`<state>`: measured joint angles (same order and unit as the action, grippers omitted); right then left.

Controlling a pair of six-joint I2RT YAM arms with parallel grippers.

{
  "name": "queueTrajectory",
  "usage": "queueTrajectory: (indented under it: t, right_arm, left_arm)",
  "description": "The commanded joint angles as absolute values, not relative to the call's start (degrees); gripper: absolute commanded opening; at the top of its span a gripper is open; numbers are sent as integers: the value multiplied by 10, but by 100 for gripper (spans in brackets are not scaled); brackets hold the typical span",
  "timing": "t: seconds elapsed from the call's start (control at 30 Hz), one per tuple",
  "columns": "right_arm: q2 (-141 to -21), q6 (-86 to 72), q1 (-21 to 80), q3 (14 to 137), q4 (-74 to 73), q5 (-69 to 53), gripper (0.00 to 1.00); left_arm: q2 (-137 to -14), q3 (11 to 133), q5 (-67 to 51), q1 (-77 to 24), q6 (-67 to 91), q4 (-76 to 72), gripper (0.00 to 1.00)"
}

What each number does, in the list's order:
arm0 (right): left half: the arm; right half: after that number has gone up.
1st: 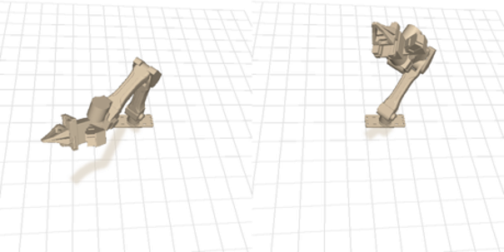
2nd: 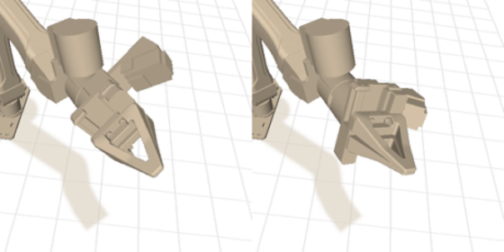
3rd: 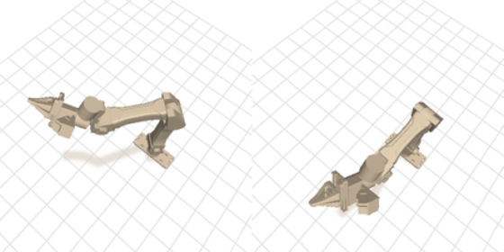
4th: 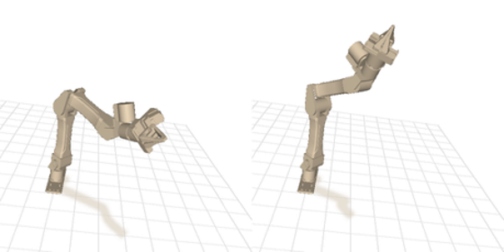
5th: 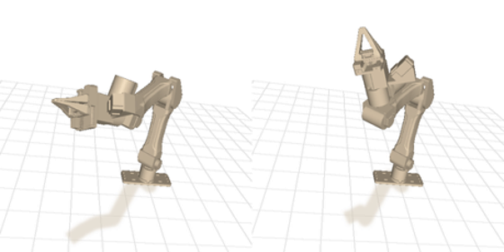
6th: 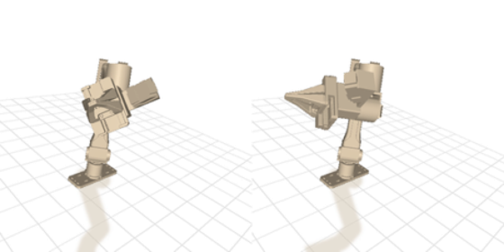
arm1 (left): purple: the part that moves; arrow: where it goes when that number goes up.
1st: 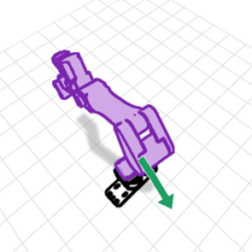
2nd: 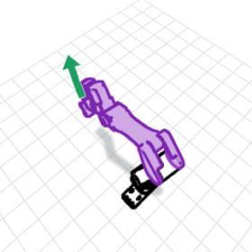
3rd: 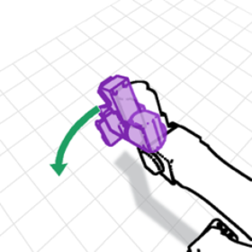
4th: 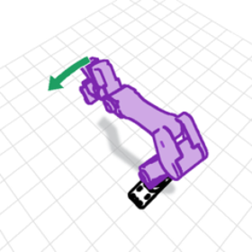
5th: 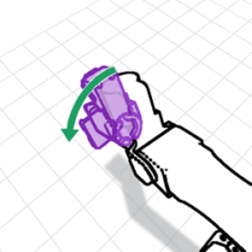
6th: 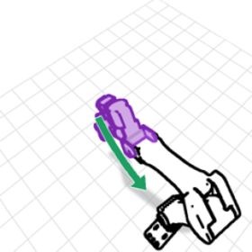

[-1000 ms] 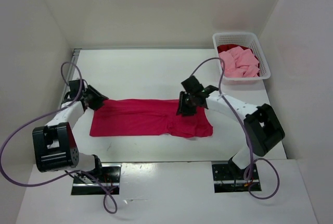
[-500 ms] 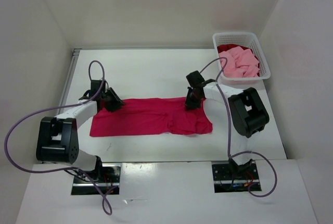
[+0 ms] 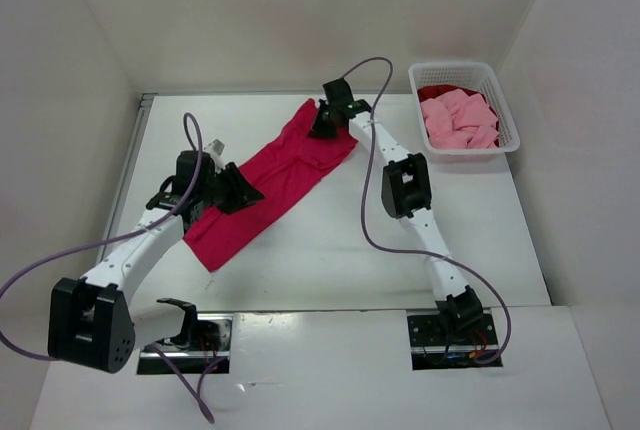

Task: Fold and stack the t-shirts
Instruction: Rotate the tshirt 90 degrees

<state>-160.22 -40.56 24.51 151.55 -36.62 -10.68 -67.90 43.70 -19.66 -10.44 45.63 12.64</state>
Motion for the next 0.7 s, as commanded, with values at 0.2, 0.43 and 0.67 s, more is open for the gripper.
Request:
queueTrajectory:
  t: [0.2, 0.43, 0.67]
  right_arm:
    - [-1293, -317, 281, 1363, -405, -113, 62]
    - [-1114, -330, 261, 938, -249, -100, 3]
    - [-1169, -309, 228, 895, -236, -55, 1]
  left_arm:
    - [-642, 434, -185, -103, 460, 151, 45]
    - [-654, 446, -163, -103, 448, 146, 24]
    - [-665, 446, -163, -103, 427, 161, 14]
